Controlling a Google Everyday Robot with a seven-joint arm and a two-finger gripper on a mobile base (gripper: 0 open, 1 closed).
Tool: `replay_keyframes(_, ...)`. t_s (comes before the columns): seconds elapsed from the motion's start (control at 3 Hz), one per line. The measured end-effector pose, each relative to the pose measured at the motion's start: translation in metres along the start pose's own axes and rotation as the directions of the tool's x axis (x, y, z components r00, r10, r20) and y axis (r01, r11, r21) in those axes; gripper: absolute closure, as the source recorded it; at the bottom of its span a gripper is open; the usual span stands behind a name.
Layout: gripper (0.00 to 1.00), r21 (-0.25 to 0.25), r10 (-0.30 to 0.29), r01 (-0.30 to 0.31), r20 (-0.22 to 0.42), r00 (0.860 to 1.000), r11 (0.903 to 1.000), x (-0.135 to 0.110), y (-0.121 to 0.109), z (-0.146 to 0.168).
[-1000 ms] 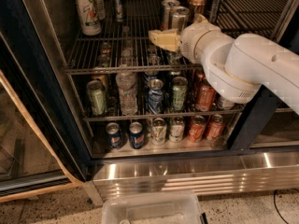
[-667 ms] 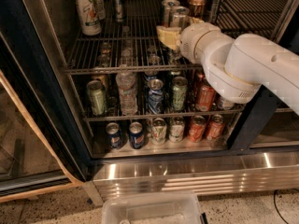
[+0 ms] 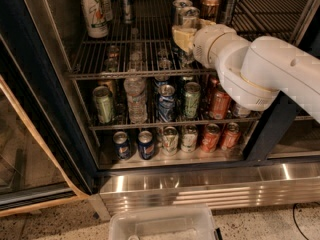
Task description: Pick redbull can from top shelf of fridge
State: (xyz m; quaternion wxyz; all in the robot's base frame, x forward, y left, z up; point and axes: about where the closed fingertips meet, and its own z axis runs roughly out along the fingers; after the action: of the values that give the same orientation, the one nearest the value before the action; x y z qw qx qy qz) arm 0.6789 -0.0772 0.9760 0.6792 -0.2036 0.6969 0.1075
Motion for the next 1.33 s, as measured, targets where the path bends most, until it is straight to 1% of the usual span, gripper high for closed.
replay_keyframes(0.33, 1.0, -0.004, -0.005, 0.005, -0.002, 1.0, 1.0, -0.001, 0.002, -0.001)
replay_keyframes(0.67, 1.0, -0.008, -0.009, 0.009, -0.01, 1.0, 0.9999, -0.001, 0.003, -0.003)
replay_keyframes(1.0, 1.0, -0.021, -0.003, 0.002, -0.018, 1.0, 0.9998, -0.002, 0.005, -0.007)
replay_keyframes(1.33, 1.0, -0.044, 0.005, -0.005, 0.0, 1.0, 0.999, -0.021, 0.002, -0.019)
